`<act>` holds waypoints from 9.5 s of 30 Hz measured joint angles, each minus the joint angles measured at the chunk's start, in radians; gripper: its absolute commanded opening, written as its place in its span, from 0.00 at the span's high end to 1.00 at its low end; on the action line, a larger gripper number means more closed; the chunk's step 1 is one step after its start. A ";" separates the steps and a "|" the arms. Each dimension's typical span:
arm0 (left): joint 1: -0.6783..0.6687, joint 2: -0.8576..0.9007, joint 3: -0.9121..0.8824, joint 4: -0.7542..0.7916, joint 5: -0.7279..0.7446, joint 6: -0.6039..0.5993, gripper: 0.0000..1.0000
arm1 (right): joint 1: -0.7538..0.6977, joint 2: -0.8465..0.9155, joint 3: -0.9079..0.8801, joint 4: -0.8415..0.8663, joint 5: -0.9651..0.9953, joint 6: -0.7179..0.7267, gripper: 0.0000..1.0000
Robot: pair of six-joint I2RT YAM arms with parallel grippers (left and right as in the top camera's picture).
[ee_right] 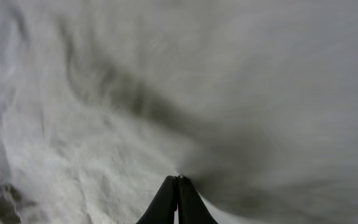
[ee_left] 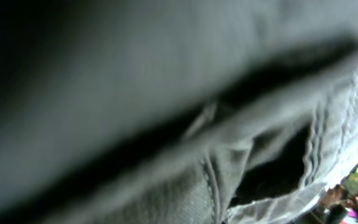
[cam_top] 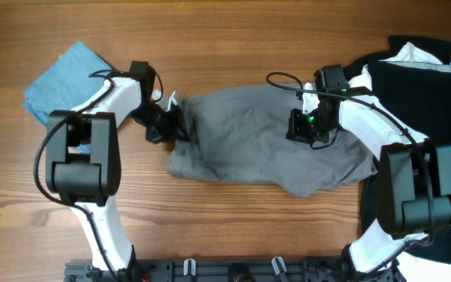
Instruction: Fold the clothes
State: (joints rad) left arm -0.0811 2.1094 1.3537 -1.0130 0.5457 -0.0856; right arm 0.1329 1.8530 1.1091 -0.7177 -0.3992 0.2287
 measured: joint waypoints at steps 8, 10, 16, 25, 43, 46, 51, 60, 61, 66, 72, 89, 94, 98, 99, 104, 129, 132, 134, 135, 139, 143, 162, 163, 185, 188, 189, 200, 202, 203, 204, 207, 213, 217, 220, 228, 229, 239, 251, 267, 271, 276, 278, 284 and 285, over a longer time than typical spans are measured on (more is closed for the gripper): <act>0.113 -0.115 0.224 -0.377 -0.267 -0.055 0.96 | 0.000 -0.137 0.002 -0.069 0.001 0.000 0.96; 0.134 -0.177 0.320 -0.441 -0.311 -0.062 0.96 | 0.000 -0.191 0.008 -0.071 0.000 0.000 0.96; 0.117 -0.321 0.520 -0.513 -0.368 -0.112 0.96 | 0.000 -0.255 0.022 -0.072 0.000 0.003 0.96; -0.056 -0.313 0.538 -0.425 -0.396 -0.203 0.96 | 0.000 -0.254 0.022 -0.059 0.001 0.009 0.95; -0.462 -0.130 0.538 -0.311 -0.556 -0.440 0.74 | 0.000 -0.254 0.022 -0.070 0.113 0.052 0.95; -0.517 -0.063 0.538 -0.294 -0.558 -0.474 0.33 | 0.000 -0.254 0.022 -0.078 0.135 0.063 0.95; -0.562 -0.027 0.541 -0.309 -0.552 -0.483 0.00 | 0.000 -0.254 0.022 -0.082 0.150 0.066 0.95; -0.394 -0.043 0.791 -0.575 -0.627 -0.466 0.71 | 0.000 -0.254 0.028 -0.053 0.055 -0.043 0.90; -0.373 -0.049 0.800 -0.580 -0.627 -0.451 0.87 | 0.000 -0.255 0.031 -0.040 0.016 -0.063 0.91; -0.277 -0.060 0.806 -0.580 -0.557 -0.369 0.96 | 0.037 -0.265 0.042 0.068 -0.166 -0.111 0.92; -0.258 -0.060 0.708 -0.508 -0.481 -0.301 0.96 | 0.163 -0.232 0.044 0.218 -0.153 -0.099 0.94; -0.293 -0.072 -0.021 -0.043 -0.346 -0.286 0.96 | 0.149 0.105 0.079 0.207 0.169 0.005 0.96; -0.280 -0.087 -0.036 -0.053 -0.346 -0.286 0.96 | 0.142 0.024 0.073 0.082 0.174 -0.038 0.95; -0.230 -0.087 -0.012 -0.160 -0.354 -0.285 0.96 | 0.145 -0.147 0.072 0.008 0.120 -0.093 0.92; -0.216 -0.089 -0.001 -0.173 -0.354 -0.282 0.95 | 0.151 -0.197 0.073 -0.006 0.104 -0.107 0.92; -0.158 -0.177 0.074 -0.196 -0.347 -0.269 0.83 | 0.236 -0.259 0.075 -0.046 0.068 -0.146 0.92; -0.154 -0.264 -0.222 -0.008 -0.350 -0.286 0.85 | 0.360 0.050 0.034 -0.123 0.114 -0.113 0.96; -0.154 -0.270 -0.291 0.096 -0.357 -0.325 0.87 | 0.343 0.003 0.034 -0.128 0.149 -0.109 0.96; -0.153 -0.299 -0.326 0.140 -0.357 -0.355 0.86 | 0.342 -0.054 0.034 -0.123 0.160 -0.109 0.96; -0.152 -0.308 -0.336 0.154 -0.357 -0.364 0.85 | 0.342 -0.097 0.034 -0.116 0.164 -0.109 0.96; -0.151 -0.323 -0.351 0.247 -0.349 -0.396 0.84 | 0.342 -0.234 0.036 -0.064 0.171 -0.105 0.95; -0.151 -0.304 -0.336 0.464 -0.322 -0.391 0.81 | 0.342 -0.301 0.037 0.003 0.173 -0.092 0.95; -0.135 -0.269 0.091 -0.098 -0.307 -0.301 0.96 | 0.342 -0.234 0.038 0.259 0.323 -0.004 0.91; -0.147 -0.269 0.065 -0.088 -0.307 -0.301 0.96 | 0.341 -0.200 0.039 0.279 0.330 -0.002 0.90; -0.032 -0.288 -0.378 0.573 -0.204 -0.561 0.94 | 0.287 0.019 0.039 0.165 0.166 0.033 0.91; 0.039 -0.278 -0.362 0.563 -0.170 -0.514 0.83 | 0.287 0.019 0.039 0.174 0.145 0.005 0.91; 0.051 -0.276 -0.349 0.541 -0.161 -0.492 0.72 | 0.287 0.019 0.039 0.180 0.140 -0.001 0.91; 0.071 -0.301 -0.172 0.092 0.003 -0.338 0.29 | 0.287 -0.001 0.039 0.284 0.086 -0.050 0.88; 0.071 -0.318 -0.171 0.064 0.023 -0.334 0.26 | 0.287 -0.014 0.039 0.304 0.097 -0.043 0.88; 0.068 -0.328 -0.171 0.057 0.029 -0.333 0.24 | 0.286 -0.017 0.039 0.306 0.112 -0.032 0.88; 0.066 -0.335 -0.171 0.056 0.029 -0.333 0.21 | 0.285 -0.019 0.039 0.307 0.129 -0.018 0.88; 0.045 -0.346 -0.172 0.064 0.011 -0.355 0.08 | 0.276 -0.019 0.039 0.308 0.166 0.003 0.88; -0.012 -0.350 -0.286 0.223 -0.029 -0.498 0.00 | 0.267 0.027 0.039 0.312 0.188 0.018 0.88; -0.030 -0.350 -0.405 0.338 -0.035 -0.618 0.00 | 0.267 0.074 0.039 0.314 0.180 0.021 0.88; -0.036 -0.371 -0.442 0.444 -0.016 -0.713 0.02 | 0.267 0.075 0.039 0.316 0.177 0.021 0.88; -0.129 -0.354 -0.478 0.718 -0.019 -0.915 0.15 | 0.267 0.075 0.039 0.316 0.172 0.021 0.88; -0.144 -0.339 -0.474 0.748 -0.016 -0.935 0.20 | 0.267 0.075 0.039 0.316 0.172 0.021 0.88; -0.166 -0.183 -0.457 1.000 0.089 -1.025 0.96 | 0.266 0.075 0.039 0.316 0.169 0.019 0.88; -0.135 -0.209 -0.434 0.801 0.122 -0.843 0.96 | 0.263 -0.022 0.053 0.171 0.154 -0.029 0.91; 0.206 -0.616 0.017 0.450 0.020 -0.554 0.96 | 0.231 -0.475 0.112 0.081 0.176 -0.047 0.89; 0.304 -0.628 0.060 0.518 -0.005 -0.545 0.96 | 0.231 -0.472 0.111 0.043 0.176 -0.047 0.89; 0.389 -0.537 0.059 0.498 -0.030 -0.491 0.96 | 0.231 -0.472 0.111 -0.011 0.176 -0.047 0.89; 0.411 -0.477 0.058 0.510 -0.037 -0.470 0.96 | 0.231 -0.472 0.111 -0.021 0.176 -0.047 0.89; 0.407 -0.339 0.047 0.703 0.038 -0.485 0.96 | 0.231 -0.472 0.111 -0.036 0.176 -0.047 0.87; 0.396 -0.334 0.046 0.743 0.048 -0.499 0.96 | 0.231 -0.472 0.111 -0.038 0.176 -0.047 0.87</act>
State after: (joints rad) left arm 0.3149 1.7752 1.3994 -0.2703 0.5934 -0.5850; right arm 0.3637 1.3811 1.2198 -0.7559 -0.2234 0.1814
